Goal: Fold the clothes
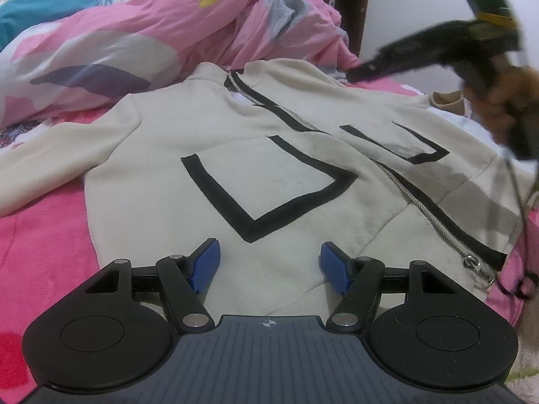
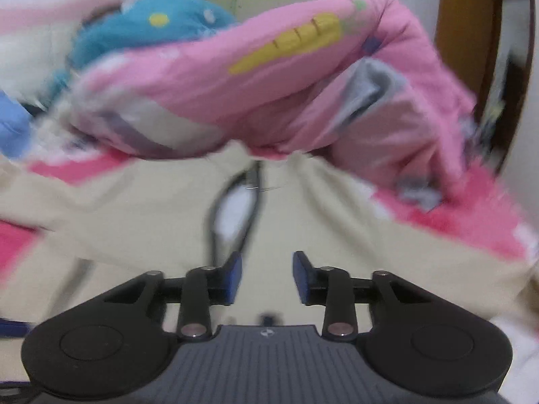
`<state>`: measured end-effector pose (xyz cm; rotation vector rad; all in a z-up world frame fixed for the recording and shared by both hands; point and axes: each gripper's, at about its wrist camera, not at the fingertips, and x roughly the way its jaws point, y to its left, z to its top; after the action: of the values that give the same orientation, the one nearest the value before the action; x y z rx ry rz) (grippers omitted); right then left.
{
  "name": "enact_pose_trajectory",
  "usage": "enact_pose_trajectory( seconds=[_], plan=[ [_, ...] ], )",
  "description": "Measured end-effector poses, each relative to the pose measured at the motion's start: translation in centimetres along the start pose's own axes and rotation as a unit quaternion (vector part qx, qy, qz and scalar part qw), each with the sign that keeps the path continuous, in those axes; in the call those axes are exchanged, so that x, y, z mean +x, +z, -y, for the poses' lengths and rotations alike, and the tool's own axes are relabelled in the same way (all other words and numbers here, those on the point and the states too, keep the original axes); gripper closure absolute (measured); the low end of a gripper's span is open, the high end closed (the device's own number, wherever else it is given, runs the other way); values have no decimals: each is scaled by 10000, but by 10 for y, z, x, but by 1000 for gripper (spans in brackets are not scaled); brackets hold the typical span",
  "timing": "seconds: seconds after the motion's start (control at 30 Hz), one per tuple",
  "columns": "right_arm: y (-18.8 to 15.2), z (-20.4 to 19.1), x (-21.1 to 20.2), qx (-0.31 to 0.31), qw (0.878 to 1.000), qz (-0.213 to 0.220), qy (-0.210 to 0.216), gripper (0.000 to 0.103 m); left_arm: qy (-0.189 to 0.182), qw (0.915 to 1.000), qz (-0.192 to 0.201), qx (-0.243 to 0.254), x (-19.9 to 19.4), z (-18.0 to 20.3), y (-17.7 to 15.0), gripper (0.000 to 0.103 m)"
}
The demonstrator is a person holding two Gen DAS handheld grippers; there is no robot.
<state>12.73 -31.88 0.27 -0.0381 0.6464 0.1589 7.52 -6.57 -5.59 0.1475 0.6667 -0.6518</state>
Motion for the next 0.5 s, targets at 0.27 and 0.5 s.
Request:
enact_pose_trajectory(
  seconds=[0.27,0.5],
  plan=[
    [-77,-54,4,-979,9916,-780,331,74,218,9996,-176,59,-5,6,4,36],
    [-97,-53,-38,-420,9967,-368,581,75,406,9988,-279,21,-10,8,5,36]
  ],
)
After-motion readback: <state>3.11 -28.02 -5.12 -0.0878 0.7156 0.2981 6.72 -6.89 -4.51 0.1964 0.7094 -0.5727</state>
